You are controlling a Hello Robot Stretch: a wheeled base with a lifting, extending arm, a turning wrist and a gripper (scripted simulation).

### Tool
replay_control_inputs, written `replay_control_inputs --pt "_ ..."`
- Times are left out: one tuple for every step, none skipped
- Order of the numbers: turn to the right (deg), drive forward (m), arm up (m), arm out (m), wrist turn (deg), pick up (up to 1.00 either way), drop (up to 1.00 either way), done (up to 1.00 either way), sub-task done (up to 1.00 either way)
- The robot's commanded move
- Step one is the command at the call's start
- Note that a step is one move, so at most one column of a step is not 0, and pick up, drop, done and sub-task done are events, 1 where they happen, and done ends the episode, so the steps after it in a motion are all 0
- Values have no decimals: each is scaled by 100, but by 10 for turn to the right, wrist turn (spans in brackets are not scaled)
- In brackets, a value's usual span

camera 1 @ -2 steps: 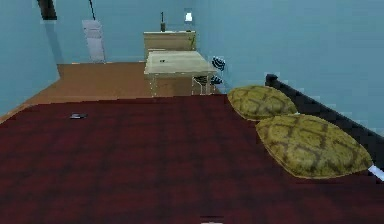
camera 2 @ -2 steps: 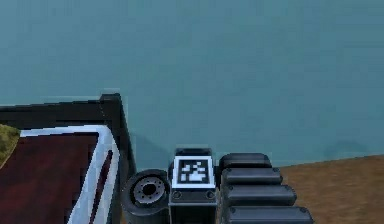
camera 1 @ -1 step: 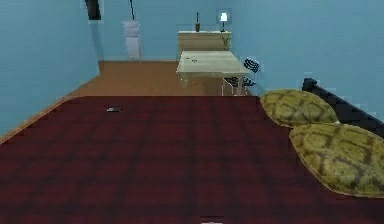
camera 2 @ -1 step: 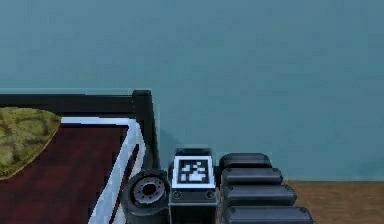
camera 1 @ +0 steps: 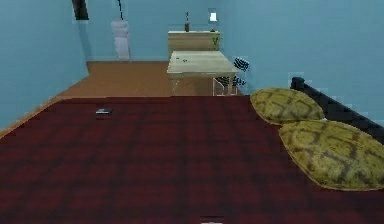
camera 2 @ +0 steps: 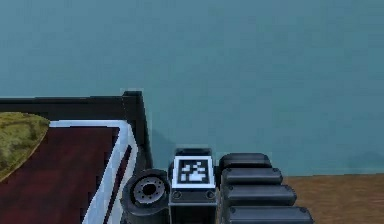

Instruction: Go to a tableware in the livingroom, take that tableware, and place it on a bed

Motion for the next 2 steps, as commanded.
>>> replay_control_inputs --pt "-60 0 0 0 0 0 0 0 0" --pt "120 0 0 0 0 0 0 0 0"
